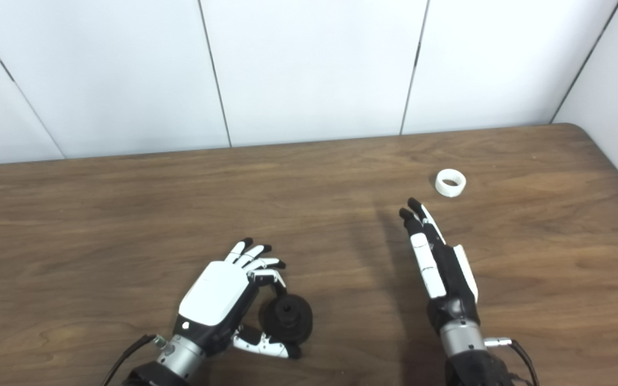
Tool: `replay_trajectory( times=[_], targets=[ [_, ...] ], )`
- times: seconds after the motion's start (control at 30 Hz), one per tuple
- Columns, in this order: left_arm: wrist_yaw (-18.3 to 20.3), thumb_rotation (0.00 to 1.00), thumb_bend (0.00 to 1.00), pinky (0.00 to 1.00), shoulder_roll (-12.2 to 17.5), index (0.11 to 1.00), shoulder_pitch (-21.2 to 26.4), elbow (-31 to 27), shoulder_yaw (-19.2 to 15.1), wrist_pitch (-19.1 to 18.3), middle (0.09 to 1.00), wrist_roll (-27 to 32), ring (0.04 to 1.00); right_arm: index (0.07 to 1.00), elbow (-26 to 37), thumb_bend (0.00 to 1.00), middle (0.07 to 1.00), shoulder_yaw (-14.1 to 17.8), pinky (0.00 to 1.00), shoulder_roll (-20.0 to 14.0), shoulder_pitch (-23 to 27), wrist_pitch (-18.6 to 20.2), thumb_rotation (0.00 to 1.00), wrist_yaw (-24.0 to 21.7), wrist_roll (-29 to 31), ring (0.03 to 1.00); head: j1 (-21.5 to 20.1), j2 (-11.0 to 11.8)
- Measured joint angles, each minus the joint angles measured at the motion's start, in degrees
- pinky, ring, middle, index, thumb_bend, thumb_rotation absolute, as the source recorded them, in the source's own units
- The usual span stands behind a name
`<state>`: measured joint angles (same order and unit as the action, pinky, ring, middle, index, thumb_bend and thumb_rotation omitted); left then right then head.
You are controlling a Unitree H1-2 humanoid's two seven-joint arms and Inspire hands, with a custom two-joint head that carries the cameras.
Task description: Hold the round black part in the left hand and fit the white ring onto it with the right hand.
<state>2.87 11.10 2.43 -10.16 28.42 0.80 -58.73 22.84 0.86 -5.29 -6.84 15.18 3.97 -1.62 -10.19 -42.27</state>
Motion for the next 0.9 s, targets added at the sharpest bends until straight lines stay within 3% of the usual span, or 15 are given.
replay_trajectory(
  times=[0.2,0.37,0.47,0.63,0.67,0.9],
  targets=[
    [0.38,0.06,0.52,1.00,0.35,0.485,0.01,-0.01,-0.17,0.18,0.797,0.06,0.913,0.855,1.21,0.57,0.857,1.10,0.80,-0.33,3.06,1.22,0.71,0.43,-5.24,0.858,-3.78,0.96],
    [0.33,0.05,0.52,1.00,0.65,0.484,-0.08,-0.01,-0.46,0.49,0.789,0.41,0.902,0.847,3.44,0.67,0.869,1.32,0.85,-2.13,6.20,8.75,0.66,1.01,-15.25,0.862,-3.87,1.32],
    [-0.04,0.05,0.52,1.00,0.68,0.484,-0.13,0.12,-0.46,0.65,0.786,0.41,0.898,0.830,3.65,0.70,0.858,2.27,0.85,-3.87,8.11,11.01,0.54,0.80,-17.70,0.857,-3.61,1.67],
    [-0.28,0.06,0.52,1.00,0.68,0.484,-0.16,0.34,-0.43,0.88,0.788,0.37,0.900,0.774,3.50,0.71,0.877,3.88,0.89,-6.87,10.72,11.55,0.32,0.03,-19.56,0.904,-3.78,1.76],
    [-0.27,0.06,0.52,1.00,0.68,0.485,-0.15,0.34,-0.42,0.88,0.788,0.34,0.899,0.767,3.13,0.73,0.882,3.83,0.91,-7.64,11.21,11.54,0.30,-0.06,-20.37,0.913,-5.52,1.93],
    [-0.12,0.05,0.52,1.00,0.71,0.484,-0.17,0.33,-0.49,0.90,0.788,0.26,0.898,0.750,-0.78,0.85,0.928,1.80,0.96,-13.13,13.82,11.53,0.28,-1.84,-27.18,0.965,-5.54,1.93]
  ],
)
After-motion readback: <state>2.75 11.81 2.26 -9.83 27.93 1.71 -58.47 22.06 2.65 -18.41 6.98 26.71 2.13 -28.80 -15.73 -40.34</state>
